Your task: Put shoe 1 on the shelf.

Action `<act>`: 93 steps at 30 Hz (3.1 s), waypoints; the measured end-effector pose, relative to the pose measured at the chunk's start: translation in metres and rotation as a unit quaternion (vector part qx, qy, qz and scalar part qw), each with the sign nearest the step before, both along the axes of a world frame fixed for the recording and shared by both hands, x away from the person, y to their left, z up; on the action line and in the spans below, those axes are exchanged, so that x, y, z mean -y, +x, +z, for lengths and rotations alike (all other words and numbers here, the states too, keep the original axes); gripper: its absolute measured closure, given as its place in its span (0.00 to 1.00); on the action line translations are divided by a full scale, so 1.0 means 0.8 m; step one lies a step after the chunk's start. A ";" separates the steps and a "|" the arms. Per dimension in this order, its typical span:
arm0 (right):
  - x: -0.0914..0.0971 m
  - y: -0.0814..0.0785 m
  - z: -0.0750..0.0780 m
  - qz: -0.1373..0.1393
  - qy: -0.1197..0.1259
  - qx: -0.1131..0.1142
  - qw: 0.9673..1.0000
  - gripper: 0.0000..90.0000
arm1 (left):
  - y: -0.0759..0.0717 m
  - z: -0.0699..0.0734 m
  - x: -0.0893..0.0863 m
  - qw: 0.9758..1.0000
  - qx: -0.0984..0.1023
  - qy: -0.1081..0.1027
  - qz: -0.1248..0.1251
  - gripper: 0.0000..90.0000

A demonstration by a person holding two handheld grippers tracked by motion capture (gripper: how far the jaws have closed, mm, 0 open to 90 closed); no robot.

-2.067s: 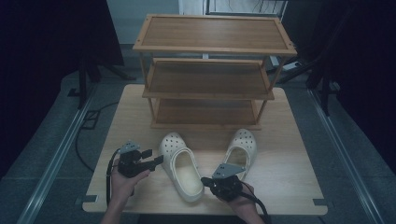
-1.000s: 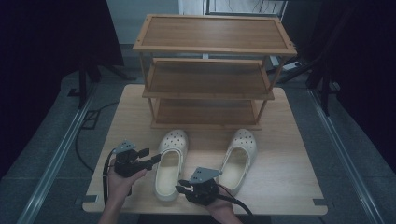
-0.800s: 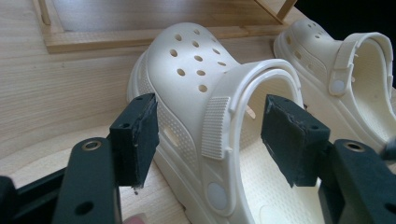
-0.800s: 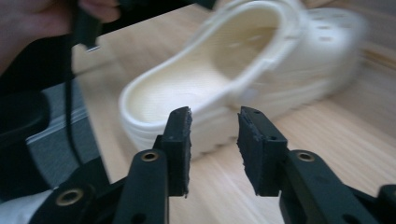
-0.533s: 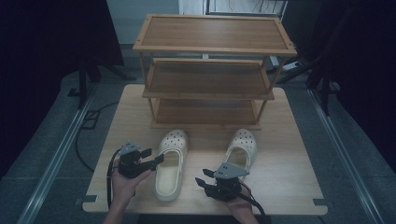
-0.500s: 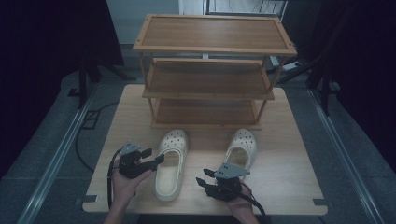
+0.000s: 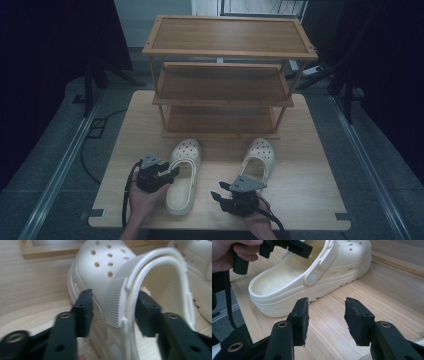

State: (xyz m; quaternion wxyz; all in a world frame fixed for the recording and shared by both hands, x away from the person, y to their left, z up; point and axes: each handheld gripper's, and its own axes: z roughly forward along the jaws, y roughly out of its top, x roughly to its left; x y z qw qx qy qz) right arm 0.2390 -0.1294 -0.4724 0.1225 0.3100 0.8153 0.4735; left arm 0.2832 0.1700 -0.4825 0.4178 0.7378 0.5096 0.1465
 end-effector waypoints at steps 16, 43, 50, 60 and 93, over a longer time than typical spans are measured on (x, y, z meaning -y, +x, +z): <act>0.003 0.001 -0.001 -0.007 -0.005 0.004 1.000 0.60 | -0.003 0.004 -0.016 0.998 0.036 -0.004 0.054 0.82; 0.009 0.005 -0.001 -0.011 0.000 0.000 1.000 0.60 | -0.003 0.027 -0.029 0.996 0.060 -0.027 0.058 0.83; 0.015 0.007 0.003 -0.018 0.007 0.002 1.000 0.60 | 0.018 0.037 -0.011 0.996 0.066 -0.020 0.051 0.83; 0.019 0.008 0.004 -0.023 0.011 0.002 1.000 0.60 | 0.059 0.049 0.020 0.996 0.070 0.002 0.047 0.83; 0.020 0.009 0.004 -0.019 0.014 0.002 1.000 0.60 | 0.140 0.046 0.090 0.993 0.086 0.051 0.056 0.82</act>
